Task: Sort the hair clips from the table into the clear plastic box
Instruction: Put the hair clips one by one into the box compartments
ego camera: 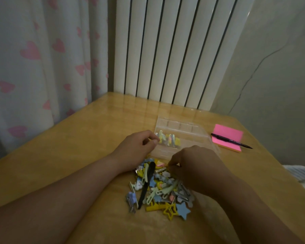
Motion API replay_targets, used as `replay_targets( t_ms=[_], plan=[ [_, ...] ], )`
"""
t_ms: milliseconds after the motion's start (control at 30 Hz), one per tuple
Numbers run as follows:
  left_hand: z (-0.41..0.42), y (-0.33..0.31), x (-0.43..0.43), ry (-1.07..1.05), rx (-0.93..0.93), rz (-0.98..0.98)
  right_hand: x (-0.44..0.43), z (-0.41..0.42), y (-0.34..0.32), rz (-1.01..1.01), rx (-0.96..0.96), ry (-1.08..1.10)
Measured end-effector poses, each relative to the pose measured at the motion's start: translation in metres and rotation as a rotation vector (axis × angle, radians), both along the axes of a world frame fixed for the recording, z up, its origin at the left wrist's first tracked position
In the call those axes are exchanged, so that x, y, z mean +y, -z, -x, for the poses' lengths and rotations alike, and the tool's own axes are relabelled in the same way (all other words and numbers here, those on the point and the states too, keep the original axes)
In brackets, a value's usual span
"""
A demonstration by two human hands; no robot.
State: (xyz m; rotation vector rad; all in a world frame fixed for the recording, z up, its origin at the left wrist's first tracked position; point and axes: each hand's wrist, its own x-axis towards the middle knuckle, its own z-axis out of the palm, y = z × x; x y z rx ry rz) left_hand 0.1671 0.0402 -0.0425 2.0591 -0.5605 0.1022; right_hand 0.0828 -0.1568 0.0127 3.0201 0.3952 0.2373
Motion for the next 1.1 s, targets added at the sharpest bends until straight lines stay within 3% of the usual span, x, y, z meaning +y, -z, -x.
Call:
replay_targets(
  t_ms=[100,767,1100],
  plan=[
    [-0.001,0.0,0.0,-0.005,0.002,-0.001,-0.007,0.001,-0.003,-0.069,0.028,0.029],
    [-0.002,0.001,-0.002,0.003,0.026,0.018,0.015,-0.004,0.005,0.132,-0.031,0.064],
    [-0.001,0.001,-0.001,0.006,0.029,0.01,-0.001,0.0,0.003,-0.065,0.134,0.071]
  ],
)
